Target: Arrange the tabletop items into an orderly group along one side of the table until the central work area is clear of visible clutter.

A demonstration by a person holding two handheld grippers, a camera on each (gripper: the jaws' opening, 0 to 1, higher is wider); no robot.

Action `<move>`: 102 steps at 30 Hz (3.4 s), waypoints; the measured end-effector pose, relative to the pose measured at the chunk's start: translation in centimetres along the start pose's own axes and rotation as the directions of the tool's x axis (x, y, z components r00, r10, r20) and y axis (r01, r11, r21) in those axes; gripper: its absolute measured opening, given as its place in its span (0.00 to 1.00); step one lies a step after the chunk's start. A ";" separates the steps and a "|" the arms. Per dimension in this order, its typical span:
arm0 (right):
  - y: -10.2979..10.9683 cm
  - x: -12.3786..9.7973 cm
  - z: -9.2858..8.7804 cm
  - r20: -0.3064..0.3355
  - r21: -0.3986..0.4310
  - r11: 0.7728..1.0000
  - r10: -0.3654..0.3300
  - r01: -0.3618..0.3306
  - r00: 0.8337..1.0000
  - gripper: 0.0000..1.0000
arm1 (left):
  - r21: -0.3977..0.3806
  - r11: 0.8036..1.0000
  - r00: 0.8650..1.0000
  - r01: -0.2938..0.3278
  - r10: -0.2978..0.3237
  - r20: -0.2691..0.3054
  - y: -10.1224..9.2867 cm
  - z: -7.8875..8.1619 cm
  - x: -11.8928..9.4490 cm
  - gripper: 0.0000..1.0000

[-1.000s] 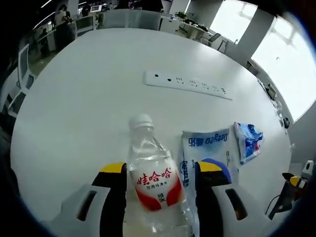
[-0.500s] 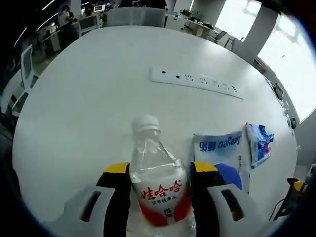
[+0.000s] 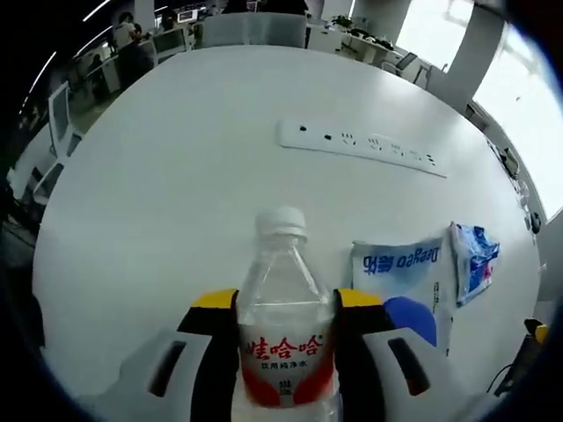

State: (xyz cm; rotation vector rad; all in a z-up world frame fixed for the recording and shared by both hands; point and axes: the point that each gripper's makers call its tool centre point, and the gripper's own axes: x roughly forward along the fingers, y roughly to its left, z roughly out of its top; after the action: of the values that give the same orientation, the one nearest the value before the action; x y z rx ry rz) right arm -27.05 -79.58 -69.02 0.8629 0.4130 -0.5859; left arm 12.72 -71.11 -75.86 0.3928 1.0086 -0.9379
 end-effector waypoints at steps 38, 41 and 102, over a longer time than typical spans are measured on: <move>-0.7 -3.2 -1.4 0.088 0.061 0.998 -0.029 0.023 0.996 0.37 | 0.125 0.988 0.938 -0.087 0.039 0.345 10.1 9.5 -12.3 0.38; -0.7 -3.0 -1.1 0.091 0.059 0.998 -0.032 0.027 0.995 0.37 | 0.106 0.992 0.940 -0.065 0.025 0.341 10.1 9.3 -11.6 0.38; -1.5 -2.8 -3.0 0.043 0.127 0.991 -0.047 0.041 0.998 0.40 | 0.245 0.969 0.934 0.019 -0.105 0.342 10.2 5.4 -8.0 0.41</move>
State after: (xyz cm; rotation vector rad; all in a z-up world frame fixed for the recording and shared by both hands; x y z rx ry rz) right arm -30.47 -77.13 -70.09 0.9607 0.3568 -0.6768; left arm 22.29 -65.11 -67.62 0.3763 0.5839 -1.1460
